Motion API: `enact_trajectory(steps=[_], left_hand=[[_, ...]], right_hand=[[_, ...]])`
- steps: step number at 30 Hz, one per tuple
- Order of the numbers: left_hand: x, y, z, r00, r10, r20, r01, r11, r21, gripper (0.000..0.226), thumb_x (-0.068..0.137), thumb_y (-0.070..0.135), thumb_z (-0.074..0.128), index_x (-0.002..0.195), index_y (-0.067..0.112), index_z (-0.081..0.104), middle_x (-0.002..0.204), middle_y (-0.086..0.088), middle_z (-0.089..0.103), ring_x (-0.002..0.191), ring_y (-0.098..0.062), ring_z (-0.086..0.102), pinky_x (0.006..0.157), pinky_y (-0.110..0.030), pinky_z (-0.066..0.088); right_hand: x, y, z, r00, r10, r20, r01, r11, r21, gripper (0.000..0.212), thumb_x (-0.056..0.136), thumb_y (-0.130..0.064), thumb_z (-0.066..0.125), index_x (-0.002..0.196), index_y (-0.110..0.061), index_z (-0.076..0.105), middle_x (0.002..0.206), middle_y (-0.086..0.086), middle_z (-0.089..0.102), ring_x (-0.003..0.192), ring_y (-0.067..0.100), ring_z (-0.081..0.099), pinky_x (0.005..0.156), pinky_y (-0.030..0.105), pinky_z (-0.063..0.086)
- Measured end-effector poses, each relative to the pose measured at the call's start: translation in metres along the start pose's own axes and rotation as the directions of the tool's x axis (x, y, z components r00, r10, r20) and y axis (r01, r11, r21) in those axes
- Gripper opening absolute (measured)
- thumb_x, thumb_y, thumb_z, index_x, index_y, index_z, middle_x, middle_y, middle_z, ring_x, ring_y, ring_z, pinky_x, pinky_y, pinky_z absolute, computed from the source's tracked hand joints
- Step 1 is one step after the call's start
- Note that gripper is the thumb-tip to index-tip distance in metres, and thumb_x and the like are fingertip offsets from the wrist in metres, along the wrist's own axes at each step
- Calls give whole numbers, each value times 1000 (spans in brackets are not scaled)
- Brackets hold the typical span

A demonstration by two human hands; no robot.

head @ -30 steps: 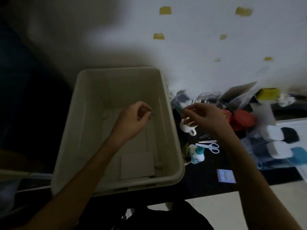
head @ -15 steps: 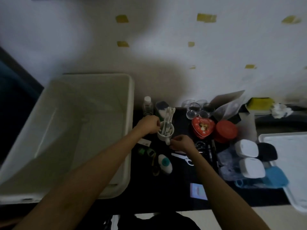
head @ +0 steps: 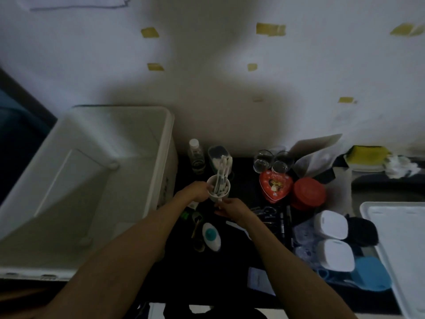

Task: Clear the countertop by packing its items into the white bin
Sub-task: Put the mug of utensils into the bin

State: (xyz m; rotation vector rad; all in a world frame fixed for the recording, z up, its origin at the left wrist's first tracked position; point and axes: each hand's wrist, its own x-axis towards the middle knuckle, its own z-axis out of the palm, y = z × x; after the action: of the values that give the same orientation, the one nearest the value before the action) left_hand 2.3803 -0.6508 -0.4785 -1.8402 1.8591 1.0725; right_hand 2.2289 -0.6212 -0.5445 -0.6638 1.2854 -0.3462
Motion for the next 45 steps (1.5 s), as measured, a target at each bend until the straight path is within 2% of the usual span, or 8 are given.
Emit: enact_trajectory(steps=[9, 12, 15, 22, 30, 35, 40, 45], left_hand=[[-15, 1, -17, 987, 70, -142, -88, 989, -121, 32, 92, 23, 60, 121, 10, 53, 123, -11, 61, 107, -27, 59, 82, -32, 48], [-33, -7, -37, 948, 110, -299, -193, 945, -263, 86, 73, 37, 81, 134, 7, 28, 118, -9, 60, 103, -24, 61, 80, -33, 51], [-55, -18, -61, 888, 217, -407, -374, 854, -361, 109, 56, 41, 90, 140, 17, 25, 129, 0, 57, 113, -18, 60, 94, -39, 52], [-132, -40, -126, 765, 354, -537, -635, 554, -539, 84, 68, 9, 87, 139, 22, 45, 129, 8, 61, 116, -3, 59, 88, -20, 52], [-203, -116, -146, 647, 163, -745, -687, 548, -477, 81, 57, 8, 92, 126, 27, 55, 117, 13, 67, 105, -3, 65, 77, -19, 54], [-235, -176, -138, 618, 103, -779, -664, 599, -447, 84, 60, 20, 92, 133, 24, 51, 123, 10, 64, 109, -5, 63, 82, -24, 57], [-248, -210, -118, 571, -33, -821, -616, 644, -454, 73, 60, 39, 88, 125, 24, 57, 112, 9, 67, 102, -6, 65, 86, -29, 57], [-251, -249, -99, 619, -102, -778, -531, 676, -511, 74, 59, 28, 92, 124, 24, 57, 110, 11, 67, 97, 1, 63, 79, -23, 57]], right_hand=[[-32, -22, -10, 984, -172, -40, 163, 972, -171, 32, 100, -23, 53, 117, 2, 64, 114, 16, 70, 82, 13, 71, 68, 16, 53], [-63, -48, -11, 966, -260, 4, 254, 939, -234, 28, 99, -24, 55, 113, -4, 68, 106, 10, 74, 90, 13, 73, 85, 24, 55], [-100, -85, -5, 934, -352, 60, 355, 899, -256, 25, 99, -17, 54, 110, 1, 68, 107, 12, 73, 89, 13, 74, 82, 19, 56], [-179, -170, 36, 852, -434, 292, 515, 792, -327, 27, 99, -14, 53, 117, 2, 64, 111, 12, 72, 101, 20, 71, 92, 24, 55], [-193, -205, 137, 822, -421, 384, 550, 761, -343, 24, 101, -12, 49, 108, 9, 60, 101, 19, 70, 86, 15, 74, 60, 11, 52], [-184, -205, 204, 789, -471, 396, 615, 603, -508, 31, 90, -31, 68, 114, -14, 60, 108, 11, 72, 95, 22, 72, 82, 34, 60], [-164, -201, 272, 706, -460, 538, 702, 355, -618, 31, 84, -41, 73, 111, -26, 66, 101, -3, 73, 90, 15, 71, 78, 33, 60], [-132, -185, 316, 741, -386, 550, 671, 379, -637, 52, 73, -48, 81, 117, -27, 64, 104, 1, 71, 92, 20, 71, 70, 41, 62]])
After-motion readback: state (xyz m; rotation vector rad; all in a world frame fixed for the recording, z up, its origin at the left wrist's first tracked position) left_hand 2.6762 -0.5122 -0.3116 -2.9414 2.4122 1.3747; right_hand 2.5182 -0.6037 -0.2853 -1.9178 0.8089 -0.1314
